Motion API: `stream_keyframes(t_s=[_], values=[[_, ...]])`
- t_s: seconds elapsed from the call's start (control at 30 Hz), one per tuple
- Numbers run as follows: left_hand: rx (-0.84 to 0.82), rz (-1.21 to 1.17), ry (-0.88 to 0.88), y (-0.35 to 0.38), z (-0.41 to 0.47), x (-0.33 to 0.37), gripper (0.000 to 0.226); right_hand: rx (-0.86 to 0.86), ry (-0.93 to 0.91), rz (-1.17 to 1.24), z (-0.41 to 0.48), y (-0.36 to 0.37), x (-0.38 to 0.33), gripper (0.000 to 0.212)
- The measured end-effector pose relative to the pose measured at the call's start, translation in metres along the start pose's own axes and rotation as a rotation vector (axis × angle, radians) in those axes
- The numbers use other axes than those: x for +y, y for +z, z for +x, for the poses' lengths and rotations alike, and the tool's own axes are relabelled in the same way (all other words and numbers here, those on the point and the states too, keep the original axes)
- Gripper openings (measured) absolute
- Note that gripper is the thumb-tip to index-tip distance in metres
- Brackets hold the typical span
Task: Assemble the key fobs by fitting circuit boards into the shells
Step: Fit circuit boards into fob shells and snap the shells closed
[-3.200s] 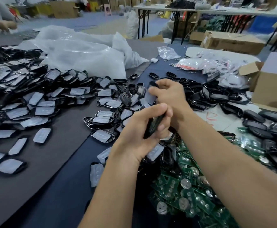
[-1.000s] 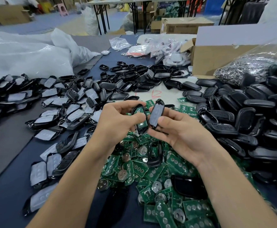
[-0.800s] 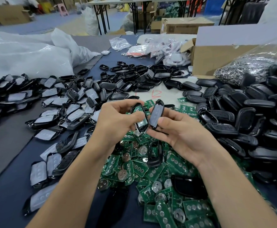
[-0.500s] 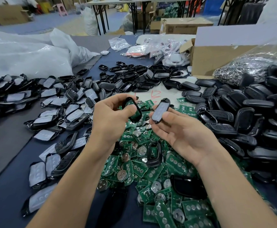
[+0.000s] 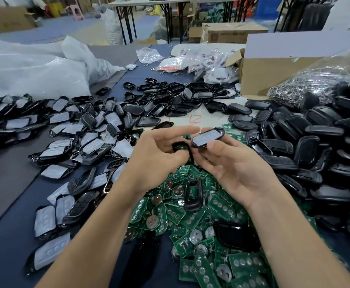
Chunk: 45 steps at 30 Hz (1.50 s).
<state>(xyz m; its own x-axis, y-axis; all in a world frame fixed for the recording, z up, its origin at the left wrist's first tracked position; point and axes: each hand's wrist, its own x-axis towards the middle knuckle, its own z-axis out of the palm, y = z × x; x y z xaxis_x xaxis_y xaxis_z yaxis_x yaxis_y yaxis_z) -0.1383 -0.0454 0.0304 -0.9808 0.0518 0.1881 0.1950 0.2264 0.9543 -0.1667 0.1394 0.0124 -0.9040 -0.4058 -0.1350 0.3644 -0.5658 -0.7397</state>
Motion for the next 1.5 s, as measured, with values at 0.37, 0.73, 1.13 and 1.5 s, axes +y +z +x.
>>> stream_keyframes(t_s=[0.37, 0.73, 1.13, 1.5], values=[[0.122, -0.003, -0.046, -0.001, 0.001, -0.005, 0.034, 0.211, -0.266, -0.431, -0.001, 0.001, -0.003, 0.06], [0.072, -0.271, -0.218, -0.011, 0.004, -0.01, 0.04, 0.382, -0.437, -0.697, -0.001, 0.011, 0.004, 0.021], [-0.113, -0.221, -0.44, -0.003, 0.007, -0.01, 0.014, 0.388, -0.333, -0.796, 0.0, 0.011, 0.012, 0.015], [-0.037, -0.343, -0.484, 0.001, 0.009, -0.01, 0.033, 0.475, -0.506, -1.203, -0.002, 0.02, 0.029, 0.006]])
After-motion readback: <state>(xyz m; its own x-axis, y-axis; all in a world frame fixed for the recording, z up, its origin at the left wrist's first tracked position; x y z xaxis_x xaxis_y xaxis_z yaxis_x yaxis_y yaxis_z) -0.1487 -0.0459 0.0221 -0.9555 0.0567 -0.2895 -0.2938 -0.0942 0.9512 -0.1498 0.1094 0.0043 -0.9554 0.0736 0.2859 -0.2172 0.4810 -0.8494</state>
